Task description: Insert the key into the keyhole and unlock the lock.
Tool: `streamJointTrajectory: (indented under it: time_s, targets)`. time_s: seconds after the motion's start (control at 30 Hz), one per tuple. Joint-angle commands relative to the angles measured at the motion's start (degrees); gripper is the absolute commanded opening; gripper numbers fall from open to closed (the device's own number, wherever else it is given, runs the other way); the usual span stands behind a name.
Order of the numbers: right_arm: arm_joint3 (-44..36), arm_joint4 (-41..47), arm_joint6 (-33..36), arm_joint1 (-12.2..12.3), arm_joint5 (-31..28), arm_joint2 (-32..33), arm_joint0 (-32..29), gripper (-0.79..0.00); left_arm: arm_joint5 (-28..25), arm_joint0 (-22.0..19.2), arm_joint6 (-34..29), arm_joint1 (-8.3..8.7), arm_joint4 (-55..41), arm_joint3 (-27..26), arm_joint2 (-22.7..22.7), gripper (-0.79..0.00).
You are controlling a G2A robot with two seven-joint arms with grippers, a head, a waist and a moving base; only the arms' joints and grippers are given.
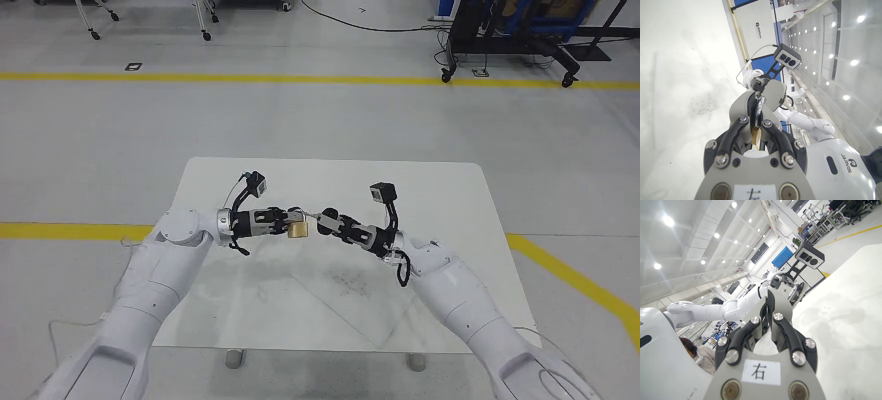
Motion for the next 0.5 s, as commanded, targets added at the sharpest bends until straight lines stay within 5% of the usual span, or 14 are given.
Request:
streamJointTrajectory:
  time_s: [0.0, 0.2, 0.47]
  targets:
    - [-0.44, 0.08, -0.05, 0.14, 0.05, 0.40, -0.25, -0.785, 0.21, -0.11, 0.69, 0.03, 0.65, 0.06, -0.01, -0.785]
    - [-0.44, 0.08, -0.05, 0.14, 0.05, 0.40, -0.25, -0.785, 1.17, 0.28, 2.08, 0.04, 1.33, 0.11, 0.10, -0.785]
    - [-3.74, 1.72, -2.51, 0.63, 5.41, 1.61, -3.45, -0.785, 15.58, -2.37, 9.62, -1.61, -0.69, 1.41, 2.16, -0.785]
